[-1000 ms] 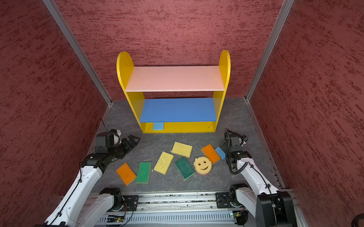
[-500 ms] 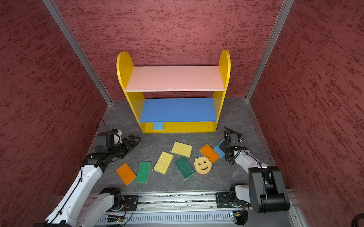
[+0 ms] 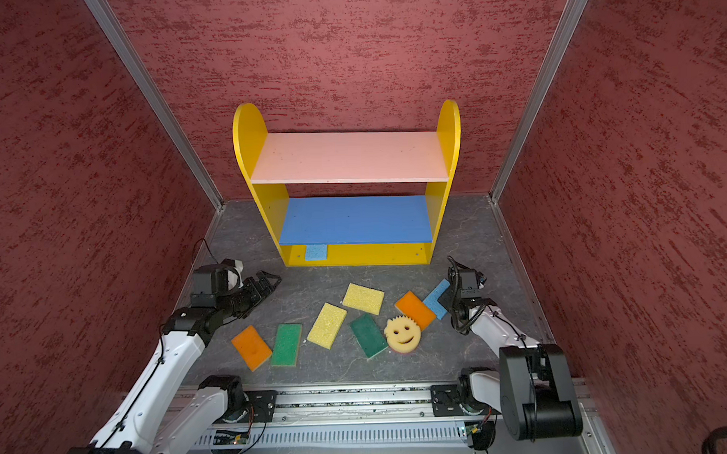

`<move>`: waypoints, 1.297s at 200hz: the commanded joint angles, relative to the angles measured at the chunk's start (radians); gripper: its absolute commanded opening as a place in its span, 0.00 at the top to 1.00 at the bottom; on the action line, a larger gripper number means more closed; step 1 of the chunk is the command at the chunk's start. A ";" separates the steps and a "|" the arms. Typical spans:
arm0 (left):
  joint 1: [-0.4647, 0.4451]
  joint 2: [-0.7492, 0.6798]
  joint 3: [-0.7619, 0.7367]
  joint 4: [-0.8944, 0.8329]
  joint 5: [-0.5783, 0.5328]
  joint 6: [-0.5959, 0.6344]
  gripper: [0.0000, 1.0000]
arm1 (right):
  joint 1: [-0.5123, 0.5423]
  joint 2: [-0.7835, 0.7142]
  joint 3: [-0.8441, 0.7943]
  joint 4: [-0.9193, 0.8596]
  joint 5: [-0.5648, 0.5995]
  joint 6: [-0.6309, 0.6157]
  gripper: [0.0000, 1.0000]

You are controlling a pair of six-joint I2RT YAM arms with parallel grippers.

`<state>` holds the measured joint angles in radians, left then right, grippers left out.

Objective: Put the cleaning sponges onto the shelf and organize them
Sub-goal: 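Lift the second blue sponge with the right gripper toward the shelf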

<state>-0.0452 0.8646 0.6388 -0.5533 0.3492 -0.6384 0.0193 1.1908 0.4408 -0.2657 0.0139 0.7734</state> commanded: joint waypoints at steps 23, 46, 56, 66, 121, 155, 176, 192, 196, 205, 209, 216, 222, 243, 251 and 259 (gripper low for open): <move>0.006 -0.016 -0.013 0.006 0.020 0.001 0.03 | -0.002 -0.097 0.028 -0.139 0.056 -0.036 1.00; 0.007 -0.028 -0.012 0.000 0.020 0.004 0.03 | -0.002 -0.157 0.048 -0.186 0.071 -0.047 1.00; 0.007 -0.030 -0.006 -0.005 0.028 -0.001 0.03 | -0.003 -0.184 0.056 -0.209 0.073 -0.050 1.00; 0.006 -0.033 0.001 -0.007 0.037 -0.004 0.04 | -0.002 -0.214 0.063 -0.220 0.052 -0.058 1.00; -0.024 -0.010 0.019 0.032 0.082 -0.039 0.07 | 0.018 -0.425 0.069 -0.230 -0.029 -0.071 1.00; -0.082 -0.003 0.039 0.056 0.077 -0.047 0.10 | 0.093 -0.517 0.078 -0.219 -0.049 -0.074 1.00; -0.142 0.011 0.061 0.071 0.058 -0.047 0.10 | 0.195 -0.517 0.101 -0.183 -0.036 -0.090 1.00; -0.187 0.032 0.076 0.081 0.037 -0.055 0.10 | 0.302 -0.493 0.130 -0.161 0.024 -0.100 1.00; -0.196 0.037 0.078 0.082 0.034 -0.058 0.10 | 0.327 -0.483 0.139 -0.153 0.037 -0.105 1.00; -0.212 0.048 0.085 0.088 0.035 -0.064 0.10 | 0.389 -0.456 0.156 -0.130 0.060 -0.112 1.00; -0.219 0.052 0.090 0.091 0.036 -0.066 0.10 | 0.415 -0.441 0.165 -0.118 0.068 -0.115 1.00; -0.230 0.055 0.094 0.092 0.033 -0.067 0.10 | 0.456 -0.410 0.179 -0.095 0.079 -0.122 1.00; -0.237 0.059 0.096 0.094 0.031 -0.066 0.10 | 0.493 -0.381 0.194 -0.078 0.088 -0.131 1.00; -0.252 0.066 0.099 0.098 0.030 -0.068 0.10 | 0.614 -0.252 0.265 -0.060 0.157 -0.164 1.00; -0.254 0.065 0.101 0.094 0.031 -0.070 0.09 | 0.652 -0.205 0.291 -0.050 0.170 -0.177 1.00; -0.254 0.063 0.100 0.090 0.030 -0.070 0.09 | 0.682 -0.165 0.311 -0.030 0.172 -0.185 1.00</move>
<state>-0.2916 0.9321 0.7128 -0.4793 0.3912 -0.7029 0.6189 0.9371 0.6876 -0.3710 0.1032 0.6399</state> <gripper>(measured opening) 0.904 0.044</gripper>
